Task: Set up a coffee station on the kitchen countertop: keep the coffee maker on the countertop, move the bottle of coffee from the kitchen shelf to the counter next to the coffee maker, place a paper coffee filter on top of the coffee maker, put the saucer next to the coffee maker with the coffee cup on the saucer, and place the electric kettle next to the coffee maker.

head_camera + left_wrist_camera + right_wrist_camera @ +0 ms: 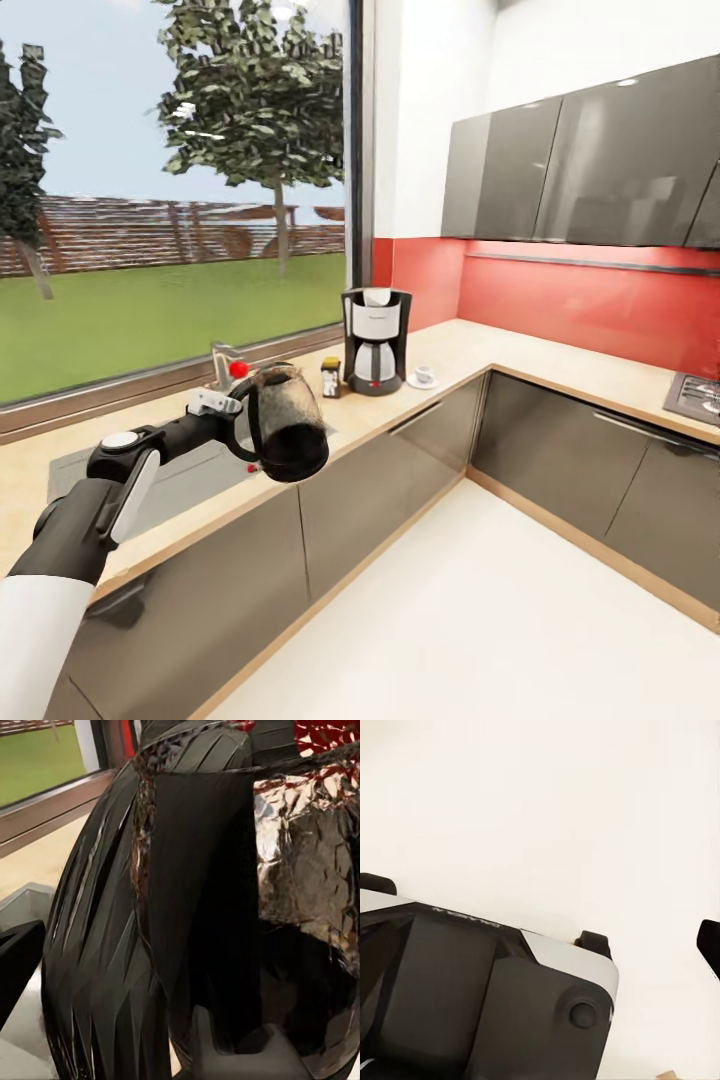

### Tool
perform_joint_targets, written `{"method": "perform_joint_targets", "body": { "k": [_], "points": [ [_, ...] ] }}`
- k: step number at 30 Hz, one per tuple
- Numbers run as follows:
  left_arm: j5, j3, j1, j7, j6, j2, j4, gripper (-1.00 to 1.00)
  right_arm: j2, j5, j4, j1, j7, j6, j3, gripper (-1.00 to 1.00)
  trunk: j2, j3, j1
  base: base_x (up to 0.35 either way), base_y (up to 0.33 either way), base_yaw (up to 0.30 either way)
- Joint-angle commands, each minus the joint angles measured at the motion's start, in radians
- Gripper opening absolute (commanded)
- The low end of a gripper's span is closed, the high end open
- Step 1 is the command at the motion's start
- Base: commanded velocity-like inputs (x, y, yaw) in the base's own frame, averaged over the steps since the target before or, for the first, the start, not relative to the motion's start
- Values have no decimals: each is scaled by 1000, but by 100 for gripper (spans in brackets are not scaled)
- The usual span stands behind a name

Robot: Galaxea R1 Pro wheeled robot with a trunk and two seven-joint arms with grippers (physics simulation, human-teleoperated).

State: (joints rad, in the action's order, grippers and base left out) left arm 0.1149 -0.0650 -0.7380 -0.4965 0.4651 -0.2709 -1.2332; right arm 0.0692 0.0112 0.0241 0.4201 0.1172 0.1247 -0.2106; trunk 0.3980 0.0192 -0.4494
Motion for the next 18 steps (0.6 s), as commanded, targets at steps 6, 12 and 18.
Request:
{"method": "perform_joint_targets", "body": {
  "k": [6,12,18],
  "points": [
    [13,-1,-1,3,9,-1,-1,-100,0,1,2,0,2,6,-5,100,2,2,-1,87,-266,0],
    [12,-1,-1,3,8,-2,-2,-100,0,1,2,1,2,6,-5,100,2,2,-1,178,-234,0],
    [11,-1,-1,6,9,-1,-1,-100,0,1,2,0,2,6,-6,100,2,2,-1,278,-146,0]
  ]
}}
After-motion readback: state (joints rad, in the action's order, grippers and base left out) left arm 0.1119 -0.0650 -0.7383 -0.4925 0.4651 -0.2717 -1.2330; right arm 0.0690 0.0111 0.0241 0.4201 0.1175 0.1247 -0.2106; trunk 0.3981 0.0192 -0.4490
